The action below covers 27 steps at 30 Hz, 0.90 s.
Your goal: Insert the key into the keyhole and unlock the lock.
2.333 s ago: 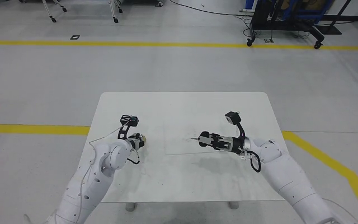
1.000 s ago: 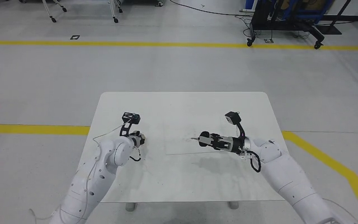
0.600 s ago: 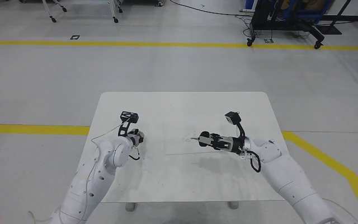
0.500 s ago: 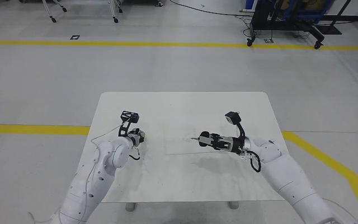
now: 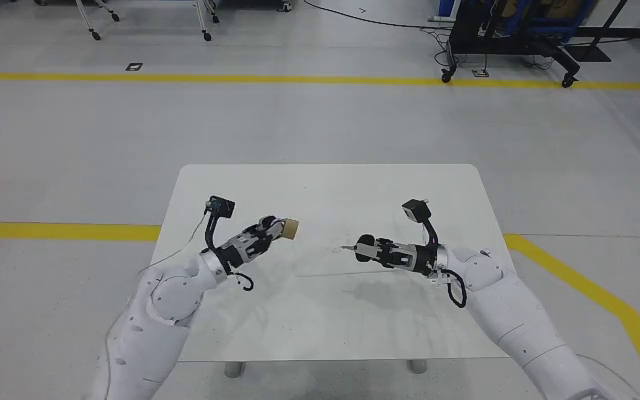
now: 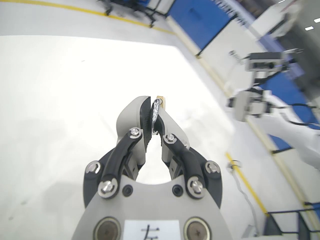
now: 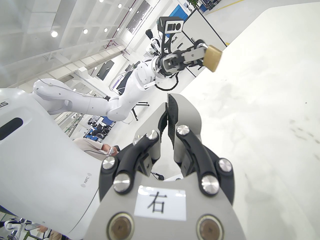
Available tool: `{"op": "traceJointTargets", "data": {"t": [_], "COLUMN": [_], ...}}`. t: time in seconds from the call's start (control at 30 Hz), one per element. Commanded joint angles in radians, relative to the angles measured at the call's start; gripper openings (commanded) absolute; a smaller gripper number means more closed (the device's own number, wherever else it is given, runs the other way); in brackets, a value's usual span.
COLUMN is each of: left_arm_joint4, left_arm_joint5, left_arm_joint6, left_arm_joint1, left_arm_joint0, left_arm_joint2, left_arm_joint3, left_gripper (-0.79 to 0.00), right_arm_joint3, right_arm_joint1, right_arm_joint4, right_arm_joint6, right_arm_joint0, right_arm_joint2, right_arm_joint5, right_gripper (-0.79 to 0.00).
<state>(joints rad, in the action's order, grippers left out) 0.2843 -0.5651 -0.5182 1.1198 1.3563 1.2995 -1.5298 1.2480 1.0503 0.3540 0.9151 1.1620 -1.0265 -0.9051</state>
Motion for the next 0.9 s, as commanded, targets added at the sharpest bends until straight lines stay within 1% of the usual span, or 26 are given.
{"op": "traceJointTargets", "data": {"t": [0.0, 0.03, 0.1, 0.33, 0.37, 0.4, 0.5, 0.6, 0.67, 0.73, 0.77, 0.8, 0.87], "left_arm_joint4": [-0.163, -0.215, -0.279, -0.281, -0.29, -0.333, -0.522, -0.812, -0.937, -0.995, -1.001, -1.013, -1.023], "left_arm_joint5": [-0.124, -0.18, -0.26, -0.268, -0.257, -0.243, -0.203, -0.17, -0.128, -0.065, -0.018, 0.002, -0.001], "left_arm_joint6": [-0.035, -0.059, -0.104, -0.113, -0.104, -0.096, -0.146, -0.282, -0.405, -0.513, -0.551, -0.592, -0.613], "left_arm_joint1": [0.001, 0.002, 0.002, 0.002, 0.002, 0.005, 0.009, 0.016, 0.018, 0.02, 0.021, 0.023, 0.024], "left_arm_joint0": [-0.017, -0.03, -0.056, -0.061, -0.058, -0.052, -0.063, -0.096, -0.134, -0.176, -0.197, -0.218, -0.226], "left_arm_joint2": [-0.01, -0.019, -0.035, -0.037, -0.039, -0.049, -0.078, -0.117, -0.132, -0.151, -0.162, -0.17, -0.171], "left_arm_joint3": [0.053, 0.075, 0.124, 0.13, 0.125, 0.118, 0.143, 0.215, 0.284, 0.357, 0.394, 0.41, 0.422], "left_gripper": [-0.785, -0.785, -0.785, -0.785, -0.785, -0.785, -0.785, -0.785, -0.785, -0.785, -0.785, -0.785, -0.785], "right_arm_joint3": [0.0, 0.0, 0.0, 0.0, 0.0, 0.002, 0.012, -0.015, -0.016, -0.03, -0.034, -0.04, -0.048], "right_arm_joint1": [0.0, 0.0, 0.0, 0.0, 0.0, 0.001, 0.013, 0.032, 0.049, 0.065, 0.073, 0.079, 0.089], "right_arm_joint4": [0.0, 0.0, 0.0, 0.0, 0.0, -0.009, 0.045, 0.044, 0.055, 0.052, 0.055, 0.063, 0.062], "right_arm_joint6": [0.0, 0.0, 0.0, 0.0, 0.0, -0.019, -0.06, -0.128, -0.159, -0.197, -0.218, -0.236, -0.255], "right_arm_joint0": [0.0, 0.0, 0.0, 0.0, 0.0, 0.003, 0.001, -0.033, -0.051, -0.073, -0.08, -0.085, -0.095], "right_arm_joint2": [0.0, 0.0, 0.0, 0.0, 0.0, 0.002, 0.026, 0.058, 0.095, 0.121, 0.133, 0.141, 0.153], "right_arm_joint5": [0.0, 0.0, 0.0, 0.0, 0.0, 0.024, 0.043, 0.098, 0.1, 0.099, 0.09, 0.081, 0.071], "right_gripper": [-0.785, -0.785, -0.785, -0.785, -0.785, -0.785, -0.785, -0.785, -0.785, -0.785, -0.785, -0.785, -0.785]}}
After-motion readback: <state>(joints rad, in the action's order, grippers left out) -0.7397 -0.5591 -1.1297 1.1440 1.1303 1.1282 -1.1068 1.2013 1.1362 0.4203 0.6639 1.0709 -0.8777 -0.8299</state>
